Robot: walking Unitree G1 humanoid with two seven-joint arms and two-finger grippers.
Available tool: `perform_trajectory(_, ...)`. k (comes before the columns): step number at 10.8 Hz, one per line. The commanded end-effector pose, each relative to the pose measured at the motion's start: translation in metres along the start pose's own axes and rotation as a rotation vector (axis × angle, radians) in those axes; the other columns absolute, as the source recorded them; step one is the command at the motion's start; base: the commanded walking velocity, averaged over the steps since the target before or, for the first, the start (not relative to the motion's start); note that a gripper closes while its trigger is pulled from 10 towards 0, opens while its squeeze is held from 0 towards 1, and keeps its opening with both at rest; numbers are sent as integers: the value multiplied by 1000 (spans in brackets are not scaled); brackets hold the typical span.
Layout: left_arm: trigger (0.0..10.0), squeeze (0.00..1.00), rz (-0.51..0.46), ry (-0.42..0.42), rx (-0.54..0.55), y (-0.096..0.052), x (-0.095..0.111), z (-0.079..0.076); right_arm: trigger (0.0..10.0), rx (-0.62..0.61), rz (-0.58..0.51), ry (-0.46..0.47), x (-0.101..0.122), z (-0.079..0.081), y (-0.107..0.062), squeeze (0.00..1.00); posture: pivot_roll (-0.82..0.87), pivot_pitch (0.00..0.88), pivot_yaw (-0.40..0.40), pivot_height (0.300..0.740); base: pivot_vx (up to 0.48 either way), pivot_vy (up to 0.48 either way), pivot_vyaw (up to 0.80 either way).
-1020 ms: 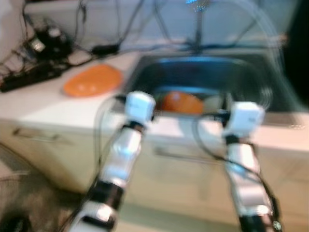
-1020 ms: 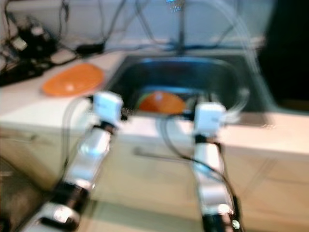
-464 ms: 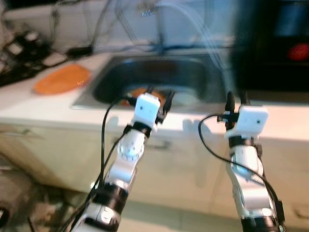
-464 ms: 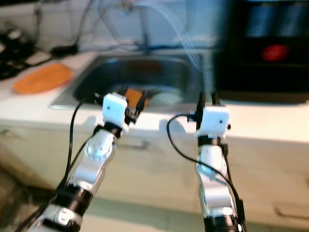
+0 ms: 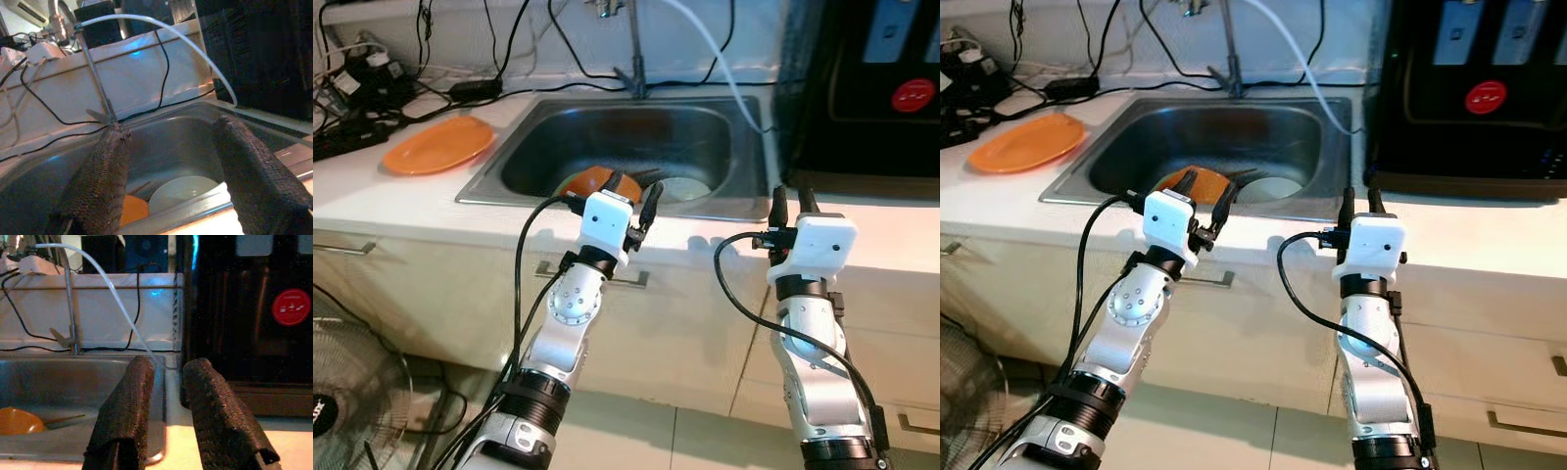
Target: Kitchen organization
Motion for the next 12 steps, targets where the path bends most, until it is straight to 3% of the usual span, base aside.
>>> perform_trajectory(1,10000,0,9,0,18,-4,-2,7,10000,4,7,4,0,1,1,0,-29,65,139,740,-240,0,0)
perform_trajectory(9,10000,0,30,-20,28,-4,-6,8,10000,5,24,-7,-5,-1,0,0,-31,68,136,740,-269,0,0)
perform_trajectory(11,10000,0,121,-63,35,-13,-27,15,10000,3,61,-6,-14,-3,-2,0,-32,68,135,740,0,0,0)
perform_trajectory(12,10000,0,244,-59,48,-31,-56,24,10000,3,162,5,-38,-6,-8,0,-30,67,133,740,0,0,0)
Point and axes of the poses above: a point about 5 cm out from each wrist's last joint towards the gripper, its own y axis pointing out of the wrist towards the gripper, its own x axis along the axis of the wrist's last joint, z = x × y, the point moved 3 cm from there along y, pointing out of the wrist towards the gripper, and after that the axes turned 5 degrees about -y, right-handed, at the moved point
